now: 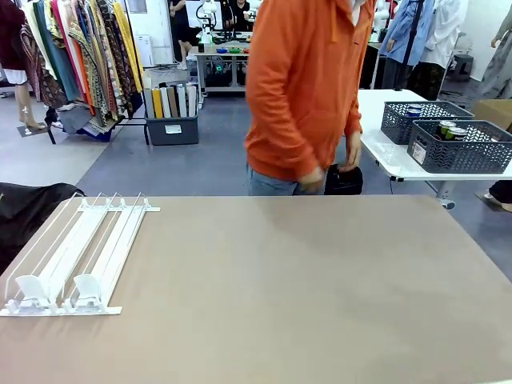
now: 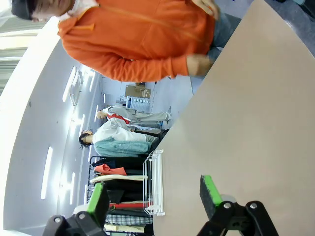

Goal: Retrieve and store the cans from the dispenser.
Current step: Pick up one can from the Automatic Can Dispenser and place it in the middle of the table.

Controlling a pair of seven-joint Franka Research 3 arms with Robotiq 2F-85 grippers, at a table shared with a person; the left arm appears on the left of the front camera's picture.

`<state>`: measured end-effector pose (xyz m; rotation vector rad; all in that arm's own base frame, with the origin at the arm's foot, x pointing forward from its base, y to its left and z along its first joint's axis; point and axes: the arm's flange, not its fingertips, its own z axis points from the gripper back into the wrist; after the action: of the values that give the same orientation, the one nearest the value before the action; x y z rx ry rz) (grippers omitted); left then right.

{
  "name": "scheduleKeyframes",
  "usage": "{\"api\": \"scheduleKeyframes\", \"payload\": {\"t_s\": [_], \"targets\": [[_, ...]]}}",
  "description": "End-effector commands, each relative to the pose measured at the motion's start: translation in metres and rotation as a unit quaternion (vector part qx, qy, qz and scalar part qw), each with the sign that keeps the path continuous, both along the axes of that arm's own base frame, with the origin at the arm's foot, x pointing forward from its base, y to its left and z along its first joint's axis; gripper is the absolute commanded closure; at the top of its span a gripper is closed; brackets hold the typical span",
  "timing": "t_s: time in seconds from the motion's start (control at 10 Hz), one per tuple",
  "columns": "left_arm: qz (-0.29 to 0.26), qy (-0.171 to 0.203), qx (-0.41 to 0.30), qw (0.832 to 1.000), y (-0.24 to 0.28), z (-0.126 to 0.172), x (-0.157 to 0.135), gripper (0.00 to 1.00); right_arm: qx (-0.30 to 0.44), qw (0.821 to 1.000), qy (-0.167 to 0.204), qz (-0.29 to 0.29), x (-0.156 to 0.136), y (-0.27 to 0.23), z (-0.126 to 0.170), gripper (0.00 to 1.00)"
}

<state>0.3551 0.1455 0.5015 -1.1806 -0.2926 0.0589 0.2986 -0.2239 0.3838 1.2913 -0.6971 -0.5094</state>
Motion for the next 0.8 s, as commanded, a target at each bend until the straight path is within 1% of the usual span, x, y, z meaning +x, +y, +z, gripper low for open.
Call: {"api": "scheduleKeyframes", "payload": {"t_s": [0.0, 0.7], "targets": [[-0.008, -0.002, 0.002, 1.000, 0.0026, 0.0004, -0.0029, 0.00, 0.001, 1.000, -0.002, 0.002, -0.0002, -0.0011, 0.0032, 0.00], [-0.008, -0.002, 0.002, 1.000, 0.0026, 0.0004, -0.0029, 0.00, 0.001, 1.000, -0.002, 0.002, -0.0002, -0.0011, 0.0032, 0.00]]}}
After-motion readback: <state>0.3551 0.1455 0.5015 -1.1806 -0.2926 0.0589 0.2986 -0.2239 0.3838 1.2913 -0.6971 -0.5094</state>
